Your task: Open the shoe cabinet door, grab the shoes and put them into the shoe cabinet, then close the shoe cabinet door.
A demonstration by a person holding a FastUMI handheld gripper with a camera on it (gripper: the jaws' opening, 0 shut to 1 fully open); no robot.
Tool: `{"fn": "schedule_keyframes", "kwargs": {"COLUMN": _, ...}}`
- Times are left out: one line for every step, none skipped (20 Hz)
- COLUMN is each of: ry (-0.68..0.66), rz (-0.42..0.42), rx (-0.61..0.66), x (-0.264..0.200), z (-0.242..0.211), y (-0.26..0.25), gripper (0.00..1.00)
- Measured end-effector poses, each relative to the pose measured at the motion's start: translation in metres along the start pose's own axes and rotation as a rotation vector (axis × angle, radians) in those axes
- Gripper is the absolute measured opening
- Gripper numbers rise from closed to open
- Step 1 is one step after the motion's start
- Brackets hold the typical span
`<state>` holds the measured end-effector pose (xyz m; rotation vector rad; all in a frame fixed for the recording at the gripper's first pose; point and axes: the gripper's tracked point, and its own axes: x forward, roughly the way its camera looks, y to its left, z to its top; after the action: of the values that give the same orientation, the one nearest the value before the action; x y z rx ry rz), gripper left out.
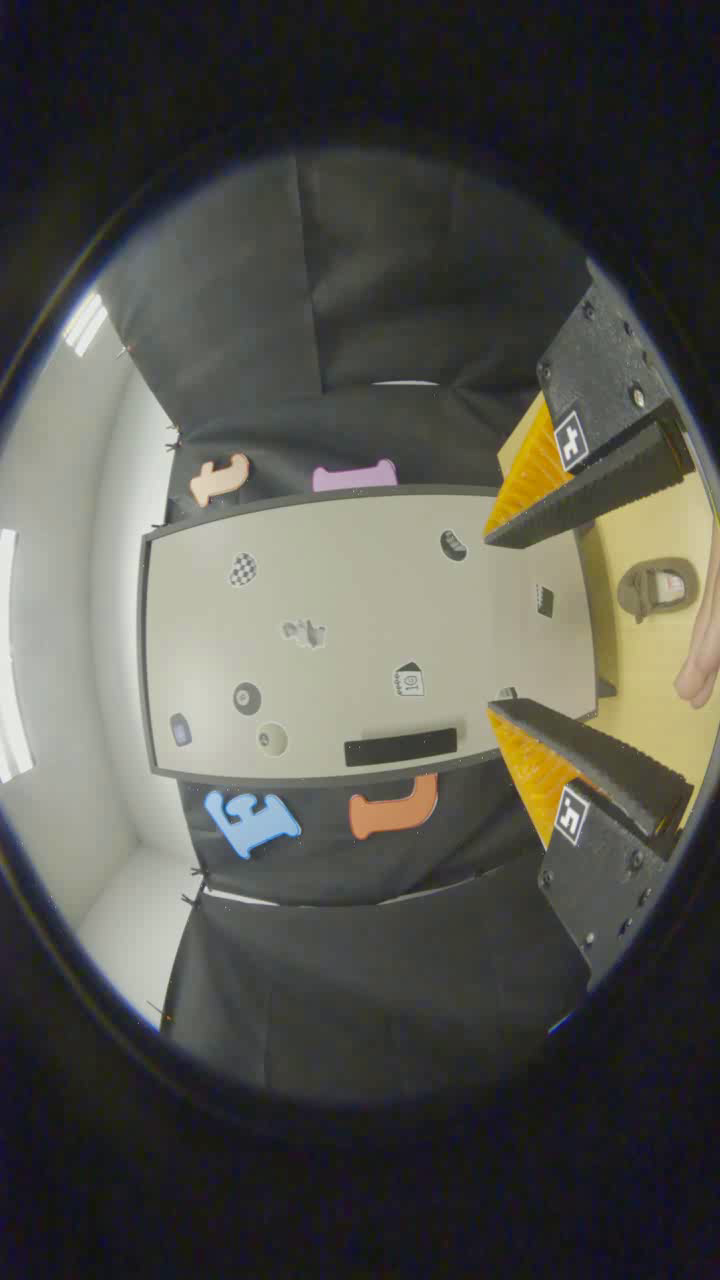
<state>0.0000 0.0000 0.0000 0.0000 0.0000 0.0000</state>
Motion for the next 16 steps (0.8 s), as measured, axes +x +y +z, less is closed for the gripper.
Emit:
{"fn": "schedule_keyframes", "kwargs": {"ry": -0.013, "rz": -0.003, "rx": -0.012, "x": -0.003, "z": 0.004, "y": -0.001, "gripper": 0.99}}
{"fn": "schedule_keyframes", "kwargs": {"ry": -0.017, "rz": -0.004, "rx": -0.023, "x": -0.006, "z": 0.006, "y": -0.001, "gripper": 0.99}}
{"fn": "schedule_keyframes", "kwargs": {"ry": -0.017, "rz": -0.005, "rx": -0.029, "x": -0.009, "z": 0.008, "y": -0.003, "gripper": 0.99}}
{"fn": "schedule_keyframes", "kwargs": {"ry": -0.02, "rz": -0.006, "rx": -0.029, "x": -0.011, "z": 0.011, "y": -0.006, "gripper": 0.99}}
{"fn": "schedule_keyframes", "kwargs": {"ry": -0.028, "rz": -0.001, "rx": -0.03, "x": -0.015, "z": 0.013, "y": -0.006, "gripper": 0.99}}
{"fn": "schedule_keyframes", "kwargs": {"ry": -0.032, "rz": 0.002, "rx": -0.031, "x": -0.017, "z": 0.014, "y": -0.008, "gripper": 0.99}}
{"fn": "schedule_keyframes", "kwargs": {"ry": -0.031, "rz": 0.002, "rx": -0.029, "x": -0.019, "z": 0.015, "y": -0.009, "gripper": 0.99}}
{"fn": "schedule_keyframes", "kwargs": {"ry": -0.036, "rz": 0.007, "rx": -0.022, "x": -0.021, "z": 0.016, "y": -0.01, "gripper": 0.99}}
{"fn": "schedule_keyframes", "kwargs": {"ry": -0.043, "rz": 0.014, "rx": -0.016, "x": -0.023, "z": 0.019, "y": -0.008, "gripper": 0.99}}
{"fn": "schedule_keyframes", "kwargs": {"ry": -0.043, "rz": 0.021, "rx": -0.019, "x": -0.025, "z": 0.021, "y": -0.008, "gripper": 0.99}}
{"fn": "schedule_keyframes", "kwargs": {"ry": -0.043, "rz": 0.027, "rx": -0.021, "x": -0.027, "z": 0.022, "y": -0.008, "gripper": 0.99}}
{"fn": "schedule_keyframes", "kwargs": {"ry": -0.049, "rz": 0.031, "rx": -0.017, "x": -0.031, "z": 0.026, "y": -0.008, "gripper": 0.99}}
{"fn": "schedule_keyframes", "kwargs": {"ry": -0.063, "rz": 0.034, "rx": -0.011, "x": -0.033, "z": 0.031, "y": -0.008, "gripper": 0.99}}
{"fn": "schedule_keyframes", "kwargs": {"ry": -0.08, "rz": 0.034, "rx": -0.01, "x": -0.036, "z": 0.036, "y": -0.008, "gripper": 0.99}}
{"fn": "schedule_keyframes", "kwargs": {"ry": -0.093, "rz": 0.033, "rx": -0.015, "x": -0.037, "z": 0.038, "y": -0.009, "gripper": 0.99}}
{"fn": "schedule_keyframes", "kwargs": {"ry": -0.1, "rz": 0.031, "rx": -0.021, "x": -0.036, "z": 0.04, "y": -0.008, "gripper": 0.99}}
